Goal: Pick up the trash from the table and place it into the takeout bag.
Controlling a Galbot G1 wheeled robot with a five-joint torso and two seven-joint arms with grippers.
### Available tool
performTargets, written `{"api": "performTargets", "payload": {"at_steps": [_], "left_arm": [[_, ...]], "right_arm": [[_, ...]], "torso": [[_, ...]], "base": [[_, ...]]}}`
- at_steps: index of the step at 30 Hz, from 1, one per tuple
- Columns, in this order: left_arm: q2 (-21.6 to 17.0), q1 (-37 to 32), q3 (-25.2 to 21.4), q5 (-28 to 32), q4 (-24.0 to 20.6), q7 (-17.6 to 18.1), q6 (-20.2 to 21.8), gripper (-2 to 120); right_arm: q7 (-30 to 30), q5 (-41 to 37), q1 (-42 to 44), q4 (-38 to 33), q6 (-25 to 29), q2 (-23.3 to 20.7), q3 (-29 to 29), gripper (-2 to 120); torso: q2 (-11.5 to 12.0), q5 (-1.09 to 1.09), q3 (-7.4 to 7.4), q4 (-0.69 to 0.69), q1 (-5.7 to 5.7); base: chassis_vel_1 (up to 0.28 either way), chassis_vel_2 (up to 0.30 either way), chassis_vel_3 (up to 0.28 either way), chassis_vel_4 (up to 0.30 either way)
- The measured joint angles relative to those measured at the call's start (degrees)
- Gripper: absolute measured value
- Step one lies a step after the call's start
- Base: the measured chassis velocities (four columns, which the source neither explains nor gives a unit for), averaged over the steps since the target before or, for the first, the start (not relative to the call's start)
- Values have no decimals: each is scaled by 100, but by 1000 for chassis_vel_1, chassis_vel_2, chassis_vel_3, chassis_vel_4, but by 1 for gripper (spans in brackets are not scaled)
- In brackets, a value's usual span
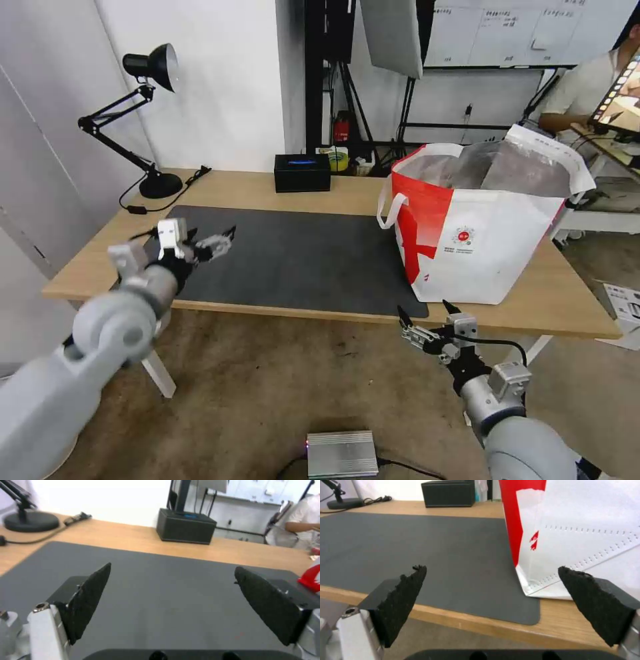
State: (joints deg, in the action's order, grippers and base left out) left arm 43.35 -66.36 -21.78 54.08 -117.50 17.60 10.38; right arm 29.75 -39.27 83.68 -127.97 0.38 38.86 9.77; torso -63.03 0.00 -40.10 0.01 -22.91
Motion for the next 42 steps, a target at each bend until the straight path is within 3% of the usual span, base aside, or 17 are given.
{"api": "performTargets", "payload": {"at_steps": [5,12,42], "left_arm": [[372,-454,-148,-633,29,-61,-351,100],[531,-868,-334,-956,109,-170,-575,100],[665,-1121,-438,-1022,84,-214,-705,100]], "right_arm": [[0,0,0,0,0,0,0,100],[0,0,0,0,0,0,0,100],[0,0,0,0,0,0,0,100]], "torso": [[0,0,0,-1,0],[0,1,0,-2,0],[0,1,-1,-1,0]], "base": [[0,0,0,0],[0,0,0,0],[0,0,0,0]]}}
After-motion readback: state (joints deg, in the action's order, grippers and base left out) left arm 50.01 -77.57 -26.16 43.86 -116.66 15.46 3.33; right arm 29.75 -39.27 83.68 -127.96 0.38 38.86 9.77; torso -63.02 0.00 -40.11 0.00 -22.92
